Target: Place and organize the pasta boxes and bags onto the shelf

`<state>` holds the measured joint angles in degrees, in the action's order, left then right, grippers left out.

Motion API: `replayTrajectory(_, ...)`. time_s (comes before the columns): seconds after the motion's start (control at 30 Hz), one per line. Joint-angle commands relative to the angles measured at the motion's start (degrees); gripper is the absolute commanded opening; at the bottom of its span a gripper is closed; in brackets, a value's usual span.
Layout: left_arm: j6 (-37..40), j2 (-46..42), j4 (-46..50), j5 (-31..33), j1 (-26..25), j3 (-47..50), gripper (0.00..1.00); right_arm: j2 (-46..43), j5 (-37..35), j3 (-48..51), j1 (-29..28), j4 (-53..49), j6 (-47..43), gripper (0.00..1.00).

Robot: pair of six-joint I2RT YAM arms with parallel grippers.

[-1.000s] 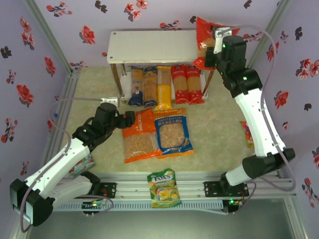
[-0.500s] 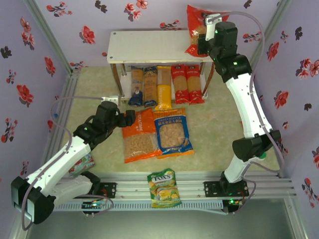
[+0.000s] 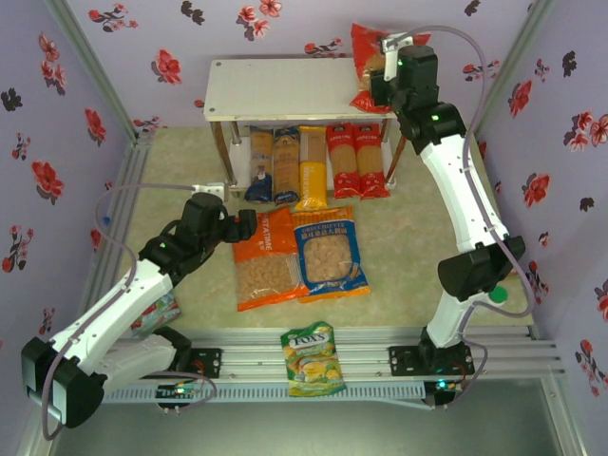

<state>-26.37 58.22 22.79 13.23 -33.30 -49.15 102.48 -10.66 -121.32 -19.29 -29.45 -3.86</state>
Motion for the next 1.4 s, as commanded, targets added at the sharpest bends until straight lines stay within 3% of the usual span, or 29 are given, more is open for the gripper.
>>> replayTrajectory(0.0, 1.5, 0.23, 0.95, 0.0, 0.66, -0.69, 0.94, -0.42, -4.21, 1.32, -0.07, 2.87, 2.03, 0.59)
replayTrajectory(0.43, 1.28, 0.14, 0.54, -0.02, 0.85, 0.01, 0.94, -0.99, -5.53, 0.53, 0.02, -2.17, 6.44, 0.63)
replayTrajectory(0.53, 1.24, 0.14, 0.37, -0.1, 0.86, 0.16, 0.99, -1.07, -5.2, 3.51, 0.04, -3.64, 7.9, 0.69)
replayTrajectory(0.73, 1.72, 0.0, 1.01, -0.09, 0.87, -0.07, 1.0, -3.29, -3.7, 14.83, 0.02, 0.82, 10.93, 0.82)
replayTrajectory(1.07, 1.85, -1.13, 1.52, -0.13, 0.95, 0.35, 1.0, -3.5, -2.22, 12.82, 0.04, 0.87, 11.81, 0.96)
replayTrajectory(1.37, 1.67, -1.93, 1.03, -0.14, 0.96, 2.02, 0.99, -9.1, -2.06, 11.01, 0.04, 10.8, 11.24, 0.99)
